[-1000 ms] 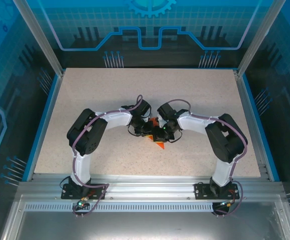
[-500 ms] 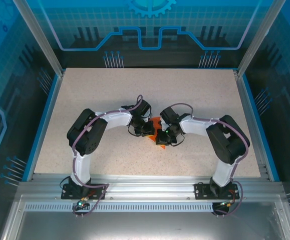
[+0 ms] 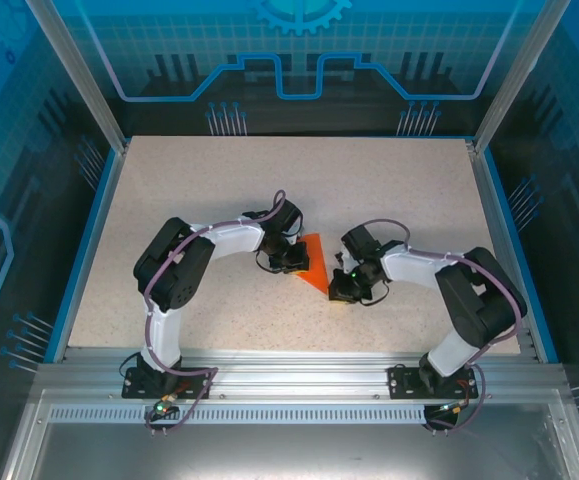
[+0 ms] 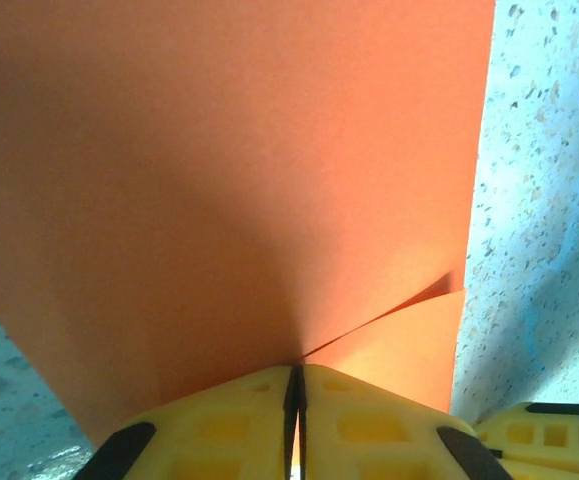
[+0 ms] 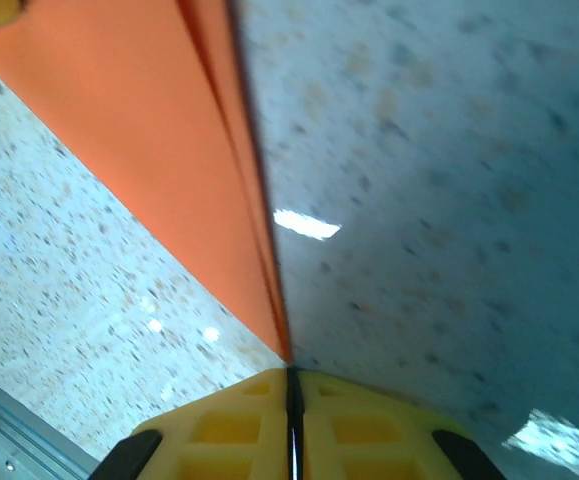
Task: Fold a paper plane with a square sheet of paper (fold left side to right side)
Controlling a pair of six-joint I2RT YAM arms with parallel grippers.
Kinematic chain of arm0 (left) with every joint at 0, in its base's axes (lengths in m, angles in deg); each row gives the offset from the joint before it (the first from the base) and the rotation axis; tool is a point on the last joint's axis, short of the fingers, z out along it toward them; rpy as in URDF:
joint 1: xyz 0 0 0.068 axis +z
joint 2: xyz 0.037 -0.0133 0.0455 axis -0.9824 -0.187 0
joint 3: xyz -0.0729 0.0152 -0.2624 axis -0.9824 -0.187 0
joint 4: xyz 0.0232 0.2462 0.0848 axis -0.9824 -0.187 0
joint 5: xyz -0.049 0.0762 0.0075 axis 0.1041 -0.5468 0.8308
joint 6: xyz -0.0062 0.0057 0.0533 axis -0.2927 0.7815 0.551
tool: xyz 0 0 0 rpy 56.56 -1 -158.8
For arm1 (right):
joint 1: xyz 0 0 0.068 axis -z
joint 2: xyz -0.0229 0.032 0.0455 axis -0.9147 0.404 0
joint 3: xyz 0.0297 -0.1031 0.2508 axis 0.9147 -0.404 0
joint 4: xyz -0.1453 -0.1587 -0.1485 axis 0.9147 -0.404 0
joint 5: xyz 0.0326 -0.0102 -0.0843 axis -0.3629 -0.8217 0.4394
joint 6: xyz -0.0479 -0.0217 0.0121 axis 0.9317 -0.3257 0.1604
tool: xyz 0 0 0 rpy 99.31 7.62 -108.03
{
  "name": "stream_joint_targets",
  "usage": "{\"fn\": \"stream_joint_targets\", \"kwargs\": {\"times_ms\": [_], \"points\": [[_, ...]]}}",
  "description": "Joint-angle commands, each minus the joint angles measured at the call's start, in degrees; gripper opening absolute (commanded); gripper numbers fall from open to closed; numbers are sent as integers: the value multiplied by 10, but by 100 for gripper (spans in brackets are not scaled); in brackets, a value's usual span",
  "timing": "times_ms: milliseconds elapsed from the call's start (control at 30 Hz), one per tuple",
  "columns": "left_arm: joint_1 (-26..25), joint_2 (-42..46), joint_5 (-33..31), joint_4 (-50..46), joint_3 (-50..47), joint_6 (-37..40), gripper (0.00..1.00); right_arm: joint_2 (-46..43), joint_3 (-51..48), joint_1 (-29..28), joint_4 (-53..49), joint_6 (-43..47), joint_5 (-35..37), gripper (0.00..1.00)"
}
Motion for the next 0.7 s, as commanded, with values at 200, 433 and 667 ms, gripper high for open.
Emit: {"fn": "stream_joint_targets", "kwargs": {"times_ms": [200, 433, 667], "points": [[5, 86, -9, -63, 45, 5, 39, -80, 58, 14, -76, 102, 25, 35], [37, 168, -20, -36, -38, -24, 60, 0, 142, 16, -35, 189, 24, 56], [40, 182, -11, 23, -127, -68, 63, 94, 182, 38, -1, 236, -34, 57]]}}
